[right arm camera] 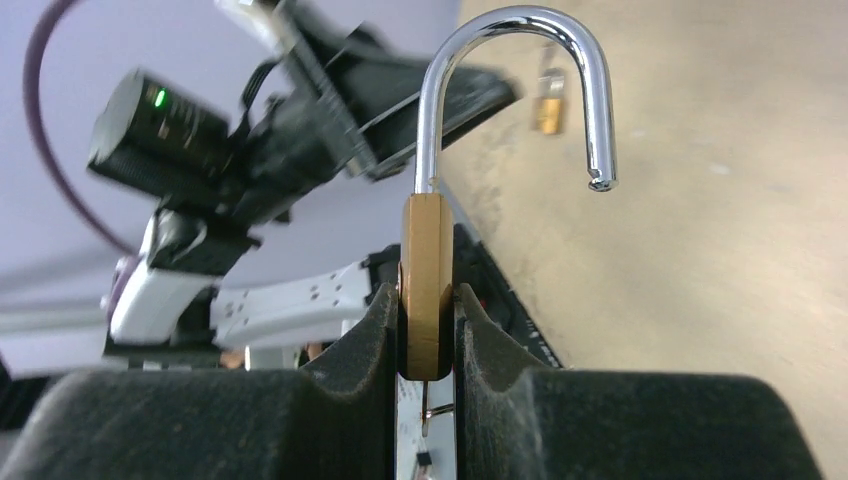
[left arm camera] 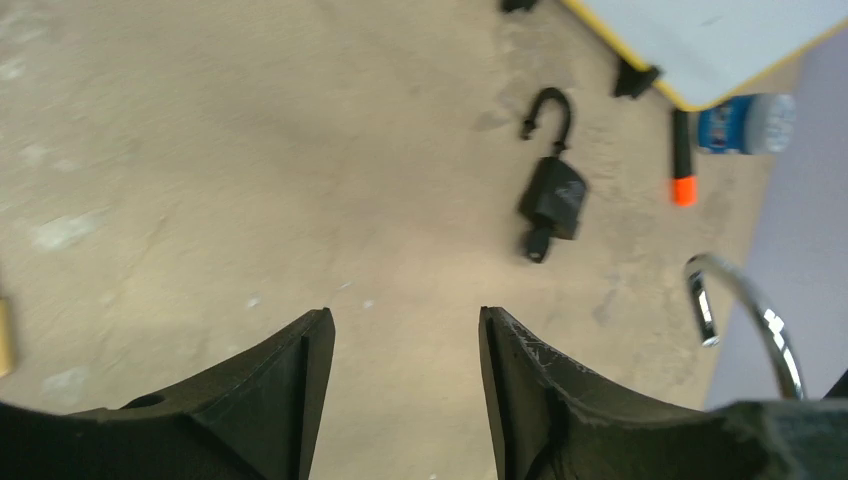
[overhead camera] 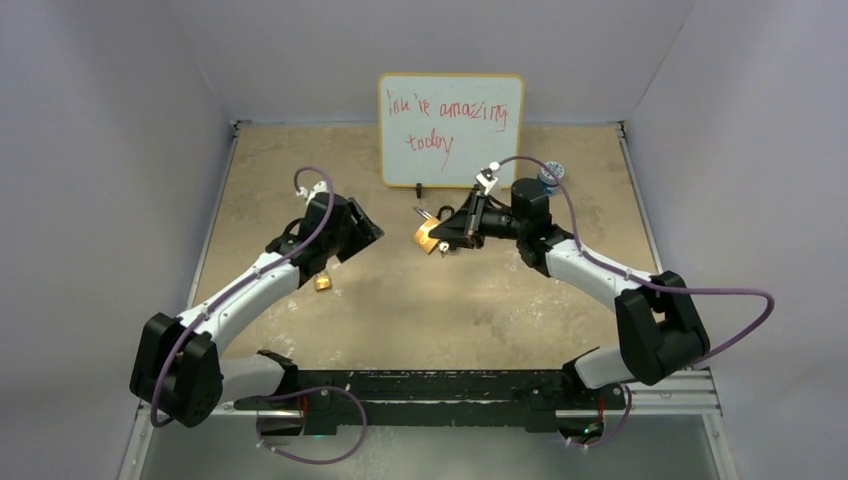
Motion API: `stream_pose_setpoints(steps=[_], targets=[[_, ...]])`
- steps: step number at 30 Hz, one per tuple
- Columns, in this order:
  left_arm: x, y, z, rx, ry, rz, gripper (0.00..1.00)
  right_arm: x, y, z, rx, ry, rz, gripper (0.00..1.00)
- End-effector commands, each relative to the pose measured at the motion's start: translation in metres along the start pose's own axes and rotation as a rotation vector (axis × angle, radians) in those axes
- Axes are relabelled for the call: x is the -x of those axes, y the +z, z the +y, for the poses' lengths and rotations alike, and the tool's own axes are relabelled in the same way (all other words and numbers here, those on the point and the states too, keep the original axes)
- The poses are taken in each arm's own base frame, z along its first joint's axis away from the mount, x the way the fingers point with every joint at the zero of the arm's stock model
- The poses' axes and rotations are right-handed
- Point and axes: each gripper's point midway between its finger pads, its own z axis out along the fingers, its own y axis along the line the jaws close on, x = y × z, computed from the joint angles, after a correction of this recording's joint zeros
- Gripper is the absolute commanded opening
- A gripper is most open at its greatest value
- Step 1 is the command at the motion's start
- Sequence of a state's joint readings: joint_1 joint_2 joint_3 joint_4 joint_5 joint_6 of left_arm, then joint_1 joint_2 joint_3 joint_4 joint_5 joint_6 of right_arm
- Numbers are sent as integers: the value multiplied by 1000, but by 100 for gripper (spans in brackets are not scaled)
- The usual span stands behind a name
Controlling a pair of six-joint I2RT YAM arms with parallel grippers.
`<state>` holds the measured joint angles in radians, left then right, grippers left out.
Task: Unlock with the key
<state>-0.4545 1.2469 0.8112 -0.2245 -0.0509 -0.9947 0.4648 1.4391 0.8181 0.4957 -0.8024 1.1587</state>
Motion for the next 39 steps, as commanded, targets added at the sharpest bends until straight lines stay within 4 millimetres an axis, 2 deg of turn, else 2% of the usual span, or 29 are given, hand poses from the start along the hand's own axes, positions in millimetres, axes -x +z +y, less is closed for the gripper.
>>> stream_pose_setpoints(steps=[1,3,7,10,14,16,20,26,32,35,39], targets=[[0,-22,46,175,42,-45,59,32,-30,-21,-83,-9,-165,0],[2,-31,57,222,48,-61,66,45,-50,-45,-162,11,-237,0],[8,-45,77,314,76,-88,89,69,-102,-94,-409,5,-383,0],[9,-47,88,346,97,-73,91,85,-141,-124,-554,24,-491,0],[8,-40,97,365,100,-32,92,93,-172,-151,-715,30,-572,0],[7,-34,101,375,92,-7,92,95,-174,-160,-735,44,-585,0],[7,-26,114,406,65,40,92,91,-161,-174,-677,115,-565,0],[14,-25,137,509,63,74,92,82,-145,-194,-593,213,-540,2],[17,-23,145,530,72,60,95,74,-133,-209,-533,296,-517,19],[16,-21,150,535,69,51,95,73,-137,-213,-568,298,-522,37],[16,-19,158,556,69,47,96,69,-152,-220,-690,279,-535,60]])
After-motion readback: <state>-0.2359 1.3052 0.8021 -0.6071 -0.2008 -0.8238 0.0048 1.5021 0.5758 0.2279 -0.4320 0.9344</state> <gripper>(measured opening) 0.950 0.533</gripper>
